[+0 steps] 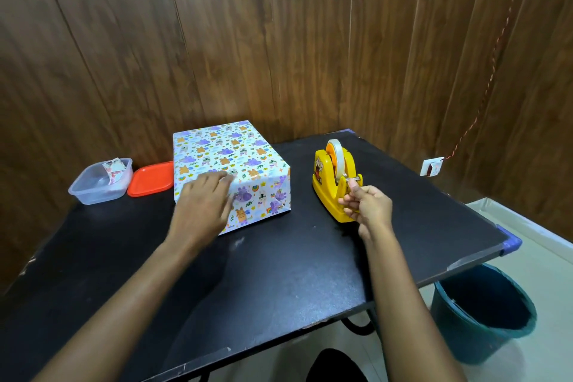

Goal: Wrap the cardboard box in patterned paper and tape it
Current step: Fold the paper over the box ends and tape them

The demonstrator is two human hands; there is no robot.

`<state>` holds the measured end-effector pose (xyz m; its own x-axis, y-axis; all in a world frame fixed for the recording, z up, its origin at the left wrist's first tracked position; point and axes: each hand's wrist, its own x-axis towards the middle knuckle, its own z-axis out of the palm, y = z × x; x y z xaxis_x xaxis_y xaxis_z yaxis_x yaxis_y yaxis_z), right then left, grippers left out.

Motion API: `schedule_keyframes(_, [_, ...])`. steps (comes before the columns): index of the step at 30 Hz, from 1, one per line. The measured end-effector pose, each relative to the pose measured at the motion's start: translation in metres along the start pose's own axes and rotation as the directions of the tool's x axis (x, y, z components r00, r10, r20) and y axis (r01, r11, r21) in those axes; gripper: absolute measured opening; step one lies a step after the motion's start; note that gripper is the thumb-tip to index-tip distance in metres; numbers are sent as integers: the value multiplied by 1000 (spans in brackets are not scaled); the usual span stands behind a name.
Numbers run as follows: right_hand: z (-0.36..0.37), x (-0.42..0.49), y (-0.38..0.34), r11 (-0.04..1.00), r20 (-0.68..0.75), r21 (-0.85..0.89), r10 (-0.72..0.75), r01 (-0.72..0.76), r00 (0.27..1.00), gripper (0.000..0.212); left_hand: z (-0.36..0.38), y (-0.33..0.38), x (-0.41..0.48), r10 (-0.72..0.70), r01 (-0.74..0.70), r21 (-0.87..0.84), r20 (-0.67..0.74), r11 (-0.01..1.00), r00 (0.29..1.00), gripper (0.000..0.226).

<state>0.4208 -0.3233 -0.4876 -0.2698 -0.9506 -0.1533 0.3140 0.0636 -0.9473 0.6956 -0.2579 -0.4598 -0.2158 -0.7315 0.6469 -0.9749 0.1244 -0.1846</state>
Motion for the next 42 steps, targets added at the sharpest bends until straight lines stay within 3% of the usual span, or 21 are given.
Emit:
schedule_keyframes(4, [8,-6,1,983,-5,178,48,-46,999,25,9,-29,-18,-128,121,101,66,988,990,52])
schedule_keyframes(8, [9,-10,9,938,14,316,149,-146,989,24,22,-43,-33,-240,245,-14,165,969,957,60])
schedule_keyframes(10, [3,-12,22,896,59,399,186,-194,981,24,24,-43,-36,-255,267,-64,159,961,954,61])
schedule_keyframes(12, [3,-16,24,885,144,428,132,-182,981,24,24,-44,-35,-258,270,-100,118,958,959,60])
schedule_keyframes(15, [24,-37,12,975,374,188,41,-119,926,19,25,-47,-36,-242,251,-127,79,960,967,57])
schedule_keyframes(18, [68,-65,19,993,622,-114,77,-8,779,15,27,-48,-35,-269,272,-220,42,937,962,48])
schedule_keyframes(21, [113,-88,43,988,720,-156,107,9,686,20,29,-47,-37,-258,246,-287,-4,926,966,45])
schedule_keyframes(24, [148,-102,66,990,696,-125,137,-69,704,23,28,-48,-40,-275,258,-345,0,903,962,47])
schedule_keyframes(30, [179,-116,88,979,551,32,153,-204,820,24,32,-50,-40,-267,246,-385,1,889,964,47])
schedule_keyframes(42, [200,-119,94,969,333,88,191,-233,923,28,29,-51,-41,-305,304,-432,69,849,950,51])
